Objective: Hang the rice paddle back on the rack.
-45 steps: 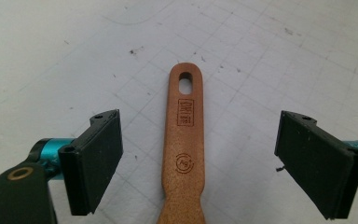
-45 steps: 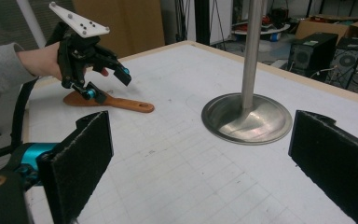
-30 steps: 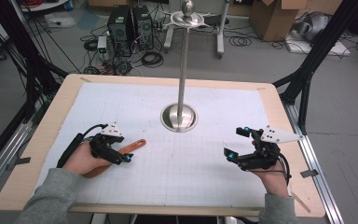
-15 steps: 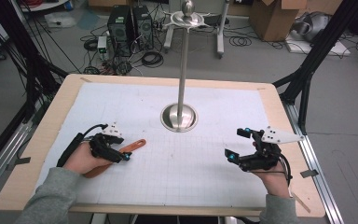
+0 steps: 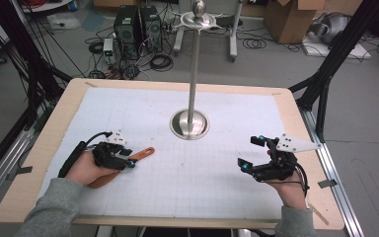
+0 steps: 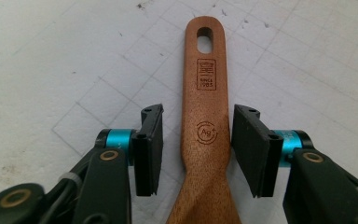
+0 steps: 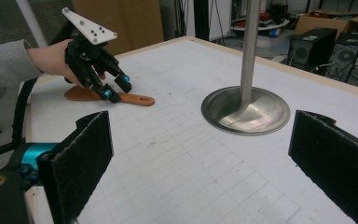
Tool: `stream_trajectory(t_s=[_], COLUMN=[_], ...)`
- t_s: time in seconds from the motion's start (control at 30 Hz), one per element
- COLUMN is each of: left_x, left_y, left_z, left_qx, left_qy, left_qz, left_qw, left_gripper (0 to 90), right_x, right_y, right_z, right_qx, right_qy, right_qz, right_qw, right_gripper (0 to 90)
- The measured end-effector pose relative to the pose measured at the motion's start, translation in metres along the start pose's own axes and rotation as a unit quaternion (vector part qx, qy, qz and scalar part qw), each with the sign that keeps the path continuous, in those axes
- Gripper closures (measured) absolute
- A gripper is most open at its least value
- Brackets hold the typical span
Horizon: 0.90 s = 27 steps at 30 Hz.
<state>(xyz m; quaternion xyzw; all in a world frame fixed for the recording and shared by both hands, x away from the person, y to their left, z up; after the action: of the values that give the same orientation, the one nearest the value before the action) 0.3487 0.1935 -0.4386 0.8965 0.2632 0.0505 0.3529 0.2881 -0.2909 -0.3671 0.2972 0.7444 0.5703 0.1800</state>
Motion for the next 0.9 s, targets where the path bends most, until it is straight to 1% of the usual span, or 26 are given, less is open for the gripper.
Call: stream_trajectory(t_s=[0.13,0.17,0.3,0.37,0.53,0.57,0.67,0.73,0.8,0.9], left_x=[-0.0014,-0.0021,-0.0023,-0.0020,-0.0014,-0.0012,-0.0013,-0.0015,-0.0021,-0.0035], left_y=[0.0002,0.0003,-0.0001,-0.0002,-0.0014,-0.0016,-0.0015,-0.0013,-0.0012,-0.0033], left_z=[-0.0003,-0.0008,-0.0008,-0.0012,-0.0014,-0.0017,-0.0014,-0.0017,-0.0018,-0.0015], left_qx=[0.000,0.003,0.001,0.001,-0.004,-0.003,-0.004,-0.001,0.000,-0.009], left_qy=[0.000,0.001,0.000,-0.002,-0.004,-0.003,-0.002,-0.001,0.001,0.005], left_qz=[0.000,0.002,0.001,0.000,-0.004,-0.001,0.000,0.003,0.003,0.003], left_qw=[1.0000,1.0000,1.0000,1.0000,1.0000,1.0000,1.0000,1.0000,1.0000,0.9999], left_gripper=[58.5,59.2,60.1,62.8,63.1,64.6,64.8,64.9,65.0,65.0], right_x=[0.0001,0.0000,0.0000,0.0001,0.0008,0.0009,0.0008,0.0009,0.0010,0.0012], right_y=[0.0000,0.0000,-0.0001,0.0000,-0.0001,-0.0001,-0.0001,0.0000,0.0000,0.0001], right_z=[-0.0002,-0.0002,-0.0002,-0.0002,-0.0007,-0.0008,-0.0008,-0.0008,-0.0009,-0.0010], right_qx=[0.000,0.000,0.000,0.000,0.002,0.002,0.002,0.002,0.002,0.002], right_qy=[0.001,0.001,0.000,0.000,0.001,0.001,0.001,0.002,0.002,0.002], right_qz=[0.001,0.002,0.000,0.000,0.002,0.002,0.002,0.002,0.002,0.002], right_qw=[1.0000,1.0000,1.0000,1.0000,1.0000,1.0000,1.0000,1.0000,1.0000,1.0000], right_gripper=[5.0,5.0,5.0,5.1,5.0,5.0,5.1,5.1,5.0,5.0])
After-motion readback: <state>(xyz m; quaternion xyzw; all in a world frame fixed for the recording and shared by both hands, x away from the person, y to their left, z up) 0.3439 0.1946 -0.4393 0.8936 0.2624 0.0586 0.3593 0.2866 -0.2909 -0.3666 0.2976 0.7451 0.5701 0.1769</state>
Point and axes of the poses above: each handheld gripper's, and its own axes: z roughly forward along the jaws, y roughly out of its top, x roughly to its left, the point moved 1 cm from there along z, roughly forward along the jaws, and after that the axes turned 6 degrees about -y, right-handed, at the moved point
